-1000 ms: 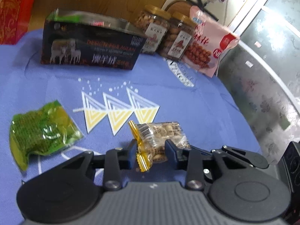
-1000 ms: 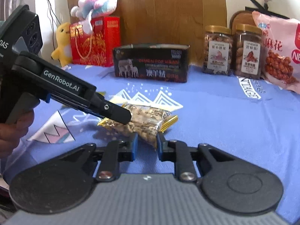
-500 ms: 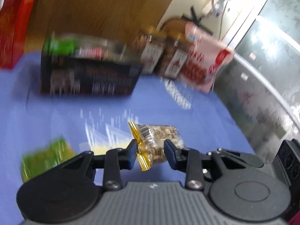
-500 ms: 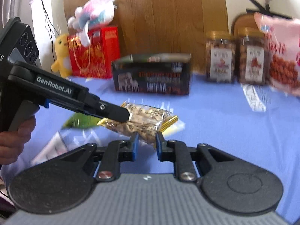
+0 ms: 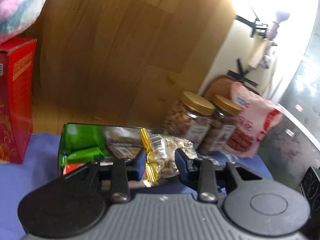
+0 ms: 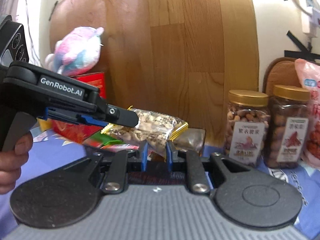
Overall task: Organize snacks
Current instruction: 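Carry the yellow-edged bag into the tin box and release it, then grasp the green pouch with the left tool and lift it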
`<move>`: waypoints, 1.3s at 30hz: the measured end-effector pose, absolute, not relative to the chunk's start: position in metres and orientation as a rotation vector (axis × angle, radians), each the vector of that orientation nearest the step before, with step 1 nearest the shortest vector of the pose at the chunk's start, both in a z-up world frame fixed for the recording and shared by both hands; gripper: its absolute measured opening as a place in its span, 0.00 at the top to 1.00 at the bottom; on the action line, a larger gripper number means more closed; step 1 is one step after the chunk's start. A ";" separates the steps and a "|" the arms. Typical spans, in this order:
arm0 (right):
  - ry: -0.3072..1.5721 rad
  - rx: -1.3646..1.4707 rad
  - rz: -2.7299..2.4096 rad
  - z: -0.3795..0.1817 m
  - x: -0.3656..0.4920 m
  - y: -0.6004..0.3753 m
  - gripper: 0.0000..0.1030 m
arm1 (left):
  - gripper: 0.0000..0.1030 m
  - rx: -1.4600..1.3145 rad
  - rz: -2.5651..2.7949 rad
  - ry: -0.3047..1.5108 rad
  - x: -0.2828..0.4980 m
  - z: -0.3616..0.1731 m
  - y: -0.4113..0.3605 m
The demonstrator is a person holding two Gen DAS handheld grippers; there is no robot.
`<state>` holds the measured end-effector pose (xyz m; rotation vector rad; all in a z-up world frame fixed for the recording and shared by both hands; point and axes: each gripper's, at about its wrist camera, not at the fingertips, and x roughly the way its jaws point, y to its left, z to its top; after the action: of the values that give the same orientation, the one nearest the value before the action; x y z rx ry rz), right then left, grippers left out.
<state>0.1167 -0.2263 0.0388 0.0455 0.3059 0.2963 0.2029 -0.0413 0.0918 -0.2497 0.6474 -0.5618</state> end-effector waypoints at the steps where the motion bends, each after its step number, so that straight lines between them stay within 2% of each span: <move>1: 0.312 0.045 0.293 0.036 0.124 -0.227 0.78 | 0.71 -0.252 -0.554 0.656 0.211 0.087 -0.042; 4: 0.330 0.043 0.279 0.029 0.137 -0.225 0.75 | 0.69 -0.236 -0.516 0.681 0.230 0.073 -0.048; 7: 0.330 0.051 0.249 0.026 0.142 -0.225 0.70 | 0.51 -0.203 -0.435 0.693 0.238 0.063 -0.048; 12: 0.305 0.155 0.279 0.032 0.103 -0.244 0.67 | 0.50 -0.244 -0.429 0.657 0.204 0.081 -0.010; 16: 0.471 0.251 0.518 0.007 0.068 -0.233 0.66 | 0.50 -0.298 -0.431 0.696 0.142 0.065 0.038; 22: 0.664 0.172 0.694 -0.021 0.038 -0.174 0.66 | 0.49 -0.409 -0.393 0.840 0.066 0.021 0.086; 26: 0.683 0.241 0.670 -0.022 0.037 -0.167 0.65 | 0.50 -0.508 -0.394 0.864 0.047 0.001 0.095; 31: 0.695 0.262 0.651 -0.020 0.023 -0.169 0.65 | 0.49 -0.527 -0.441 0.858 0.045 -0.001 0.078; 33: 0.684 0.255 0.633 -0.021 0.020 -0.169 0.65 | 0.51 -0.553 -0.484 0.873 0.046 -0.003 0.068; 34: 0.682 0.254 0.625 -0.021 0.018 -0.169 0.65 | 0.59 -0.518 -0.469 0.865 0.046 -0.002 0.061; 35: 0.677 0.252 0.614 -0.021 0.017 -0.170 0.66 | 0.64 -0.494 -0.467 0.862 0.045 -0.002 0.055; 39: 0.667 0.282 0.583 -0.024 0.014 -0.176 0.69 | 0.68 -0.529 -0.483 0.864 0.043 -0.005 0.050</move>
<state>0.0138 -0.1759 -0.0244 0.2822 0.6671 0.5832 0.0434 0.0503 -0.0047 -0.5288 0.8639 -0.4833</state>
